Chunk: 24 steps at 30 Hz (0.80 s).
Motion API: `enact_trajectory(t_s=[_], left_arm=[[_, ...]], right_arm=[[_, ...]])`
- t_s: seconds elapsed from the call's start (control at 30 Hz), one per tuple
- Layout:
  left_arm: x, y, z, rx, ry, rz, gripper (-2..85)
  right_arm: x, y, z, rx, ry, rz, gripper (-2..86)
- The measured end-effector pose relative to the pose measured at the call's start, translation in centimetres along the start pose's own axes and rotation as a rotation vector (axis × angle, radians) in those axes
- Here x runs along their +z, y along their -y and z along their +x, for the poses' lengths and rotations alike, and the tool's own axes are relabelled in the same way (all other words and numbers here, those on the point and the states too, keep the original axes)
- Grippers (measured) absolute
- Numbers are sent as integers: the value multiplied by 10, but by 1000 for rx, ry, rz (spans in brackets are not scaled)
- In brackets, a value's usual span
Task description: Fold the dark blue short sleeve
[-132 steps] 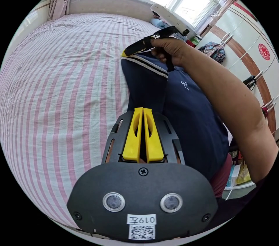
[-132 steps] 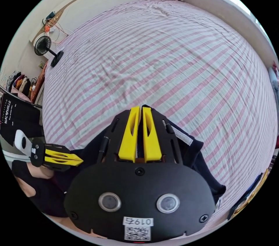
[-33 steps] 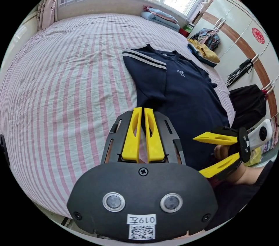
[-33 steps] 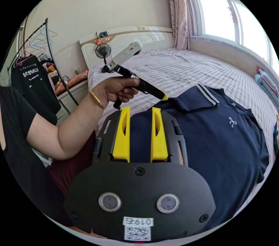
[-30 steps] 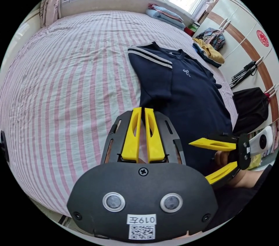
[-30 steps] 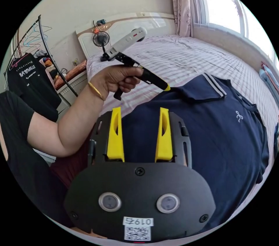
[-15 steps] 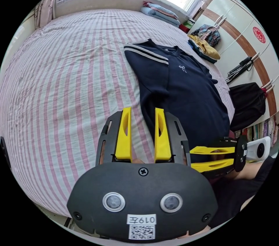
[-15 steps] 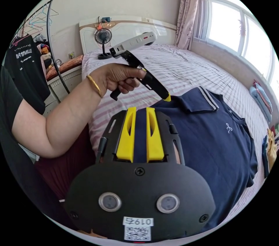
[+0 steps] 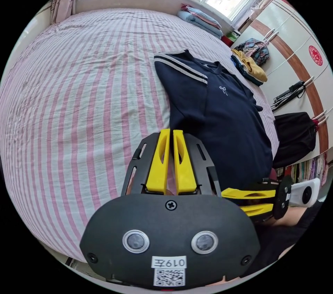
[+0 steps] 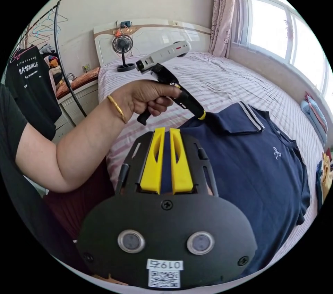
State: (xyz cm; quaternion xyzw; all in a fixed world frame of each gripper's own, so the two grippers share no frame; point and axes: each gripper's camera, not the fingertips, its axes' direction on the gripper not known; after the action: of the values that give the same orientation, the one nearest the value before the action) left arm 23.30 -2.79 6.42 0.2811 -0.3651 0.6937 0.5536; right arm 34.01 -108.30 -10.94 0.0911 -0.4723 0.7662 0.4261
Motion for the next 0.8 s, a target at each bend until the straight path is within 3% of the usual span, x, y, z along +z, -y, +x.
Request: enact_trajectory(t_s=[0.07,0.2,0.5,0.8], left_arm=[[-1,0,-5,-1,-4,4,13],[1,1,-15,-17,-26,-5,10],[2,2,-34,-32,-58,1,8],[7,4,-49,-68,-28,4,8]], right_arm=[[8,9,-18,-31,-26,-50,103],[20,25,-69,-121,-152,-130,105],[40,45,-137,-151,-330,-198,1],[48,61,-177,-133,-268,-172,-6]])
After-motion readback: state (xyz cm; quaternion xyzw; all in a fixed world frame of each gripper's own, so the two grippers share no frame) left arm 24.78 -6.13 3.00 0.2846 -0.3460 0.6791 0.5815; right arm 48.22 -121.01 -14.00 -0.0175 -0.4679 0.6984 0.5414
